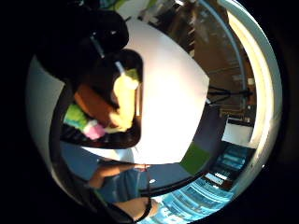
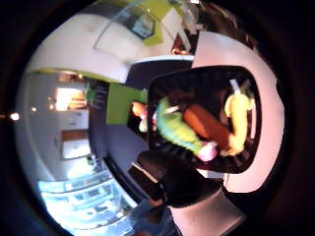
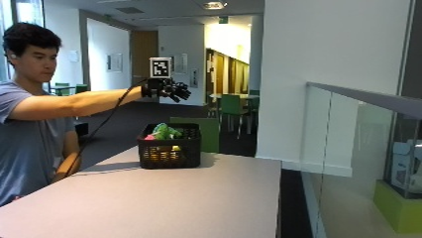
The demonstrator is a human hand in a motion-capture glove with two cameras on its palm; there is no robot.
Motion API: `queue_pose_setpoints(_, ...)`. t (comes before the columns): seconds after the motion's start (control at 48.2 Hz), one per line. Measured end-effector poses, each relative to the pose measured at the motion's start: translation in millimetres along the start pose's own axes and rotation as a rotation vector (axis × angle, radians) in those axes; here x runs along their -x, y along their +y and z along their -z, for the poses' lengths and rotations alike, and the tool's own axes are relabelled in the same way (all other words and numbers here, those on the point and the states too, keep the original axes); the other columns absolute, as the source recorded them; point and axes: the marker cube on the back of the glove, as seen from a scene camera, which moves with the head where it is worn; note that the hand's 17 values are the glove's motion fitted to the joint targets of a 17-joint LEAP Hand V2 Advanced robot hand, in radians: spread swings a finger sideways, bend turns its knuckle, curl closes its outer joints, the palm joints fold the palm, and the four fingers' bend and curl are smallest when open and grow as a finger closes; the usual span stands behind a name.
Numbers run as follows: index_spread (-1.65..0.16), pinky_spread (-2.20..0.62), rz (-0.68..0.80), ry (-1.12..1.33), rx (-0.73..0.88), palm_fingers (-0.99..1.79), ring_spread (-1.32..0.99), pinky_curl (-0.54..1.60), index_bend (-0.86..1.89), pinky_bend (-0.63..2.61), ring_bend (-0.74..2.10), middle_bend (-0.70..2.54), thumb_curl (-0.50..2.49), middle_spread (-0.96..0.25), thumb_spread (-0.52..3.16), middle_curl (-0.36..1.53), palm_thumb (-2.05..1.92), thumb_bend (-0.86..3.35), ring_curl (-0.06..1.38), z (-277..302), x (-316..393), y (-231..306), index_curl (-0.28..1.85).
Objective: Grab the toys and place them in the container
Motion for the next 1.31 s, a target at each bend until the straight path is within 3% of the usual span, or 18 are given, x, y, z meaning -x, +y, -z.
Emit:
queue_pose_setpoints(0.083, -0.30, -0.15, 0.125, -0.015, -0.037, -0.14, -0.15, 0.43, 0.08, 1.32, 0.76, 0.19, 0.50, -0.11, 0.94, 0.66, -0.11, -0.10, 0.38, 8.8, -22.0, 13.2, 0.03)
queue_pose_setpoints(0.228, -0.30, -0.10, -0.259, -0.014, -0.082, -0.14, -0.10, 0.41, 0.08, 1.29, 0.71, 0.19, 0.42, -0.05, 0.94, 0.62, -0.11, -0.09, 0.36, 17.5, -78.7, 20.0, 0.06)
queue_pose_setpoints(0.478, -0.31, -0.06, -0.385, 0.063, -0.099, -0.13, -0.07, 0.38, 0.09, 1.25, 0.64, 0.19, 0.33, -0.03, 0.95, 0.56, -0.10, -0.09, 0.33, 4.3, -182.9, 60.9, 0.09)
queue_pose_setpoints(0.934, -0.31, -0.01, -0.458, 0.063, -0.064, -0.13, -0.06, 0.34, 0.12, 1.19, 0.51, 0.19, 0.23, -0.03, 0.95, 0.47, -0.13, -0.10, 0.29, -47.0, -284.0, 115.6, 0.13)
queue_pose_setpoints(1.308, -0.31, 0.00, -0.464, 0.096, -0.046, -0.14, -0.10, 0.27, 0.14, 0.89, 0.36, 0.21, 0.18, -0.04, 0.96, 0.46, -0.14, -0.10, 0.27, -58.0, -278.8, 129.2, 0.18)
